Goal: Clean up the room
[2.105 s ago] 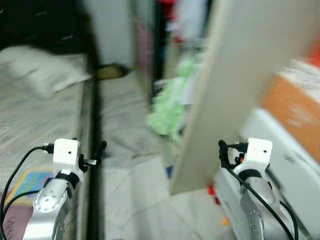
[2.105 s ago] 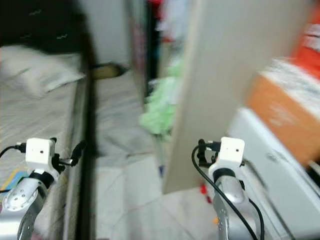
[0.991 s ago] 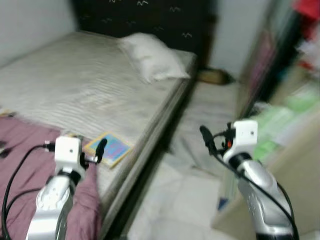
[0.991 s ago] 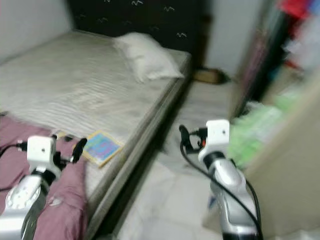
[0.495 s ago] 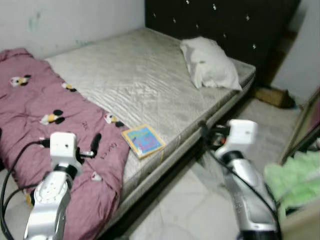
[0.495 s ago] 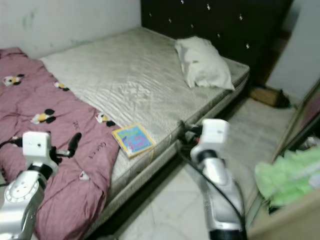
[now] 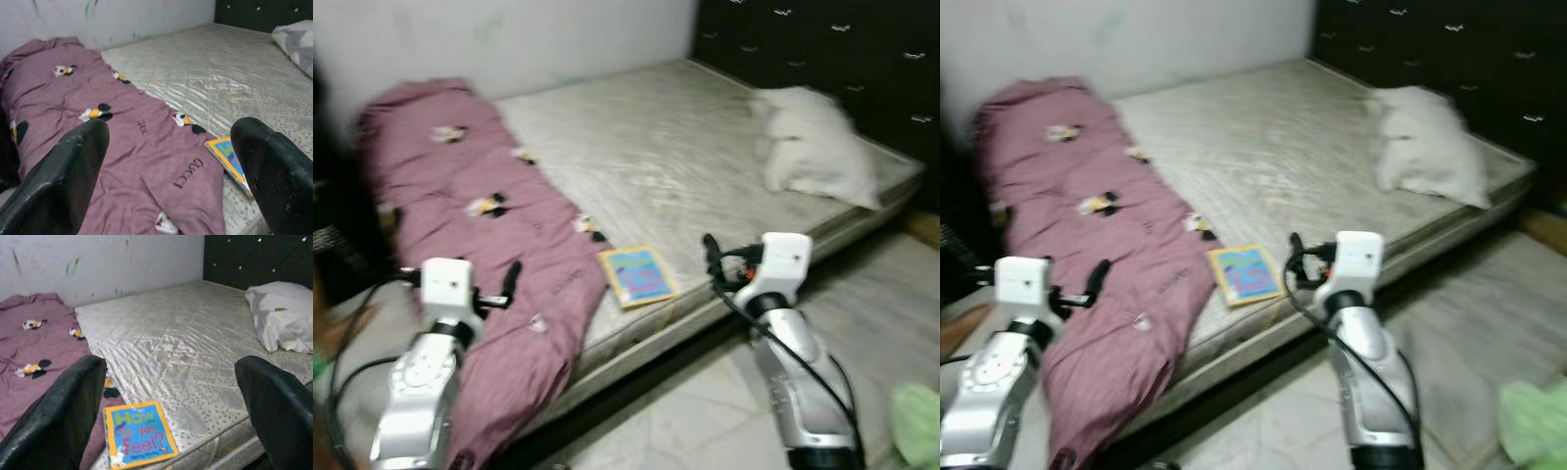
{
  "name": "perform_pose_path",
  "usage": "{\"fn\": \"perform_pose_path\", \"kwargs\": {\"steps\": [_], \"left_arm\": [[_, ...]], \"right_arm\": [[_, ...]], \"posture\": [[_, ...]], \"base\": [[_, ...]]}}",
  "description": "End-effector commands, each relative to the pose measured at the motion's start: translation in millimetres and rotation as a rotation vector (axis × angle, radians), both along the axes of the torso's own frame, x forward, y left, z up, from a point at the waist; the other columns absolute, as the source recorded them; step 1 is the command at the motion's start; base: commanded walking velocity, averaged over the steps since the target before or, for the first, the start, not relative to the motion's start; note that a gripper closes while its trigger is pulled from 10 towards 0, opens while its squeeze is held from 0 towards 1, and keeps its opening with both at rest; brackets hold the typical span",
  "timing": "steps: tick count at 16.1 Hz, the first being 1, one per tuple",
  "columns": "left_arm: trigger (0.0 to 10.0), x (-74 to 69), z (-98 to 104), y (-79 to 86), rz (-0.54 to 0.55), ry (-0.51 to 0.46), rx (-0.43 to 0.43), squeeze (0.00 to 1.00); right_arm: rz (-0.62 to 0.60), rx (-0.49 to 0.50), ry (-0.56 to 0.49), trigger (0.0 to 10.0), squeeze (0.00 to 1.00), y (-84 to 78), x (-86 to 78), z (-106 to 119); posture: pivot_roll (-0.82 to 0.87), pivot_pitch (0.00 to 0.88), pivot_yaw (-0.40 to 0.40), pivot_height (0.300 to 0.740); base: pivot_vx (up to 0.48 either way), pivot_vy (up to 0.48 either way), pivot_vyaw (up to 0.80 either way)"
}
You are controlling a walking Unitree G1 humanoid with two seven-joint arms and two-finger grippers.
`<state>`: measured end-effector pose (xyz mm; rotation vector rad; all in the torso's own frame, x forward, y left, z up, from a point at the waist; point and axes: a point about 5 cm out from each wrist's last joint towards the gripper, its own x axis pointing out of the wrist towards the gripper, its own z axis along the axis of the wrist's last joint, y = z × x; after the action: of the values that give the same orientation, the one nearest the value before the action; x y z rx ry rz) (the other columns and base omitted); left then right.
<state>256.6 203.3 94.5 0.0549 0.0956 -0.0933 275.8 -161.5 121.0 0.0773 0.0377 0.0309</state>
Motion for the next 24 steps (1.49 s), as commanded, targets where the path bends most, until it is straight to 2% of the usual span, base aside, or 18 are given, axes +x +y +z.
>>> {"fn": "perform_pose_path", "kwargs": {"steps": [1,16,20,24], "left_arm": [[10.0,-0.5,2.5,4.4,0.005,-0.009,0.014,0.00],[10.0,2.1,4.3,-1.4,-0.025,-0.013,0.018,0.00],[10.0,2.8,4.4,-1.8,-0.028,-0.017,0.018,0.00],[10.0,3.7,2.7,-2.4,-0.034,-0.013,0.017,0.00]], "right_arm": [[0.007,0.008,-0.013,10.0,0.00,1.8,0.8,3.0],[0.016,0.020,-0.015,10.0,0.00,4.7,0.4,1.7],[0.014,0.017,-0.014,10.0,0.00,2.4,1.6,1.4],[0.012,0.014,-0.017,10.0,0.00,4.7,1.4,1.4]], "posture": [[-0.03,0.000,-0.044,0.740],[-0.04,0.000,-0.035,0.740],[-0.03,0.000,-0.038,0.740],[-0.04,0.000,-0.030,0.740]], "base": [[0.000,0.000,0.80],[0.000,0.000,0.80],[0.000,0.000,0.00],[0.000,0.000,0.75]]}}
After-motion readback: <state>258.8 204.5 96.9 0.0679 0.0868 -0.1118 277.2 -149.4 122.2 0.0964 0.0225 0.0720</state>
